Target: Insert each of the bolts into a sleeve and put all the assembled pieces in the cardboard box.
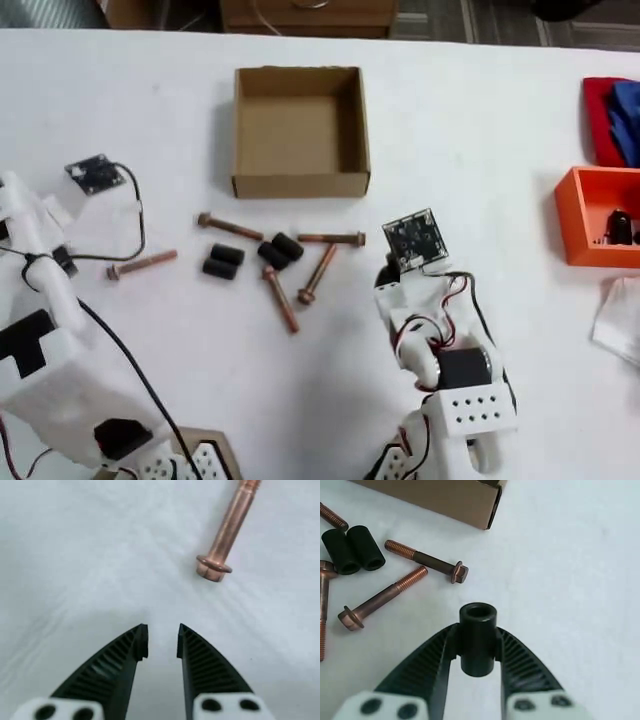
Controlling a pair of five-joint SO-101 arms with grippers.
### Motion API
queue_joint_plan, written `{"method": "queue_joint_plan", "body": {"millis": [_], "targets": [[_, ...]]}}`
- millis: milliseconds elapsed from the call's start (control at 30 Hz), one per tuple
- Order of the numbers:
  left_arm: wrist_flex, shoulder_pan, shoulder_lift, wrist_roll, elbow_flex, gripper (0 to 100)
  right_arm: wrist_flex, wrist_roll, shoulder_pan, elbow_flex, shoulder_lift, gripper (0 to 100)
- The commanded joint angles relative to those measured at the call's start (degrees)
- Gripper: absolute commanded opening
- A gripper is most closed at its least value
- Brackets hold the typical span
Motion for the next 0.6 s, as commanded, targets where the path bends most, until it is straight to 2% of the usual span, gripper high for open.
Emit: {"method": "queue_joint_plan", "body": {"millis": [0, 100, 167, 233, 367, 433, 467, 567], "targets": [[1.67, -0.53, -1.05, -6.42, -3.91, 11, -1.27, -0.09, -0.57, -0.35, -1.63, 2.3], [5.89, 1.32, -1.14, 3.25, -7.25, 11, -1.36, -0.09, -0.57, -0.35, -1.63, 2.3], [9.76, 3.96, -1.14, 15.65, -10.86, 11, -1.36, -0.09, -0.57, -0.35, -1.63, 2.3], [12.84, 6.95, -1.05, 34.90, -14.20, 11, -1.36, -0.09, -0.57, -0.35, -1.63, 2.3], [19.69, 10.37, -0.62, 82.29, -16.22, 11, -1.36, -0.09, -0.57, -0.35, -1.63, 2.3], [24.18, 12.22, -0.26, 100.57, -16.66, 12, -1.36, -0.09, -0.57, -0.35, -1.63, 2.3], [24.00, 14.42, -0.26, 103.30, -16.22, 13, -1.36, -0.09, -0.57, -0.35, -1.63, 2.3], [26.90, 19.87, 0.18, 101.80, -15.25, 16, -1.27, -0.09, -0.57, -0.35, -1.63, 2.3]]}}
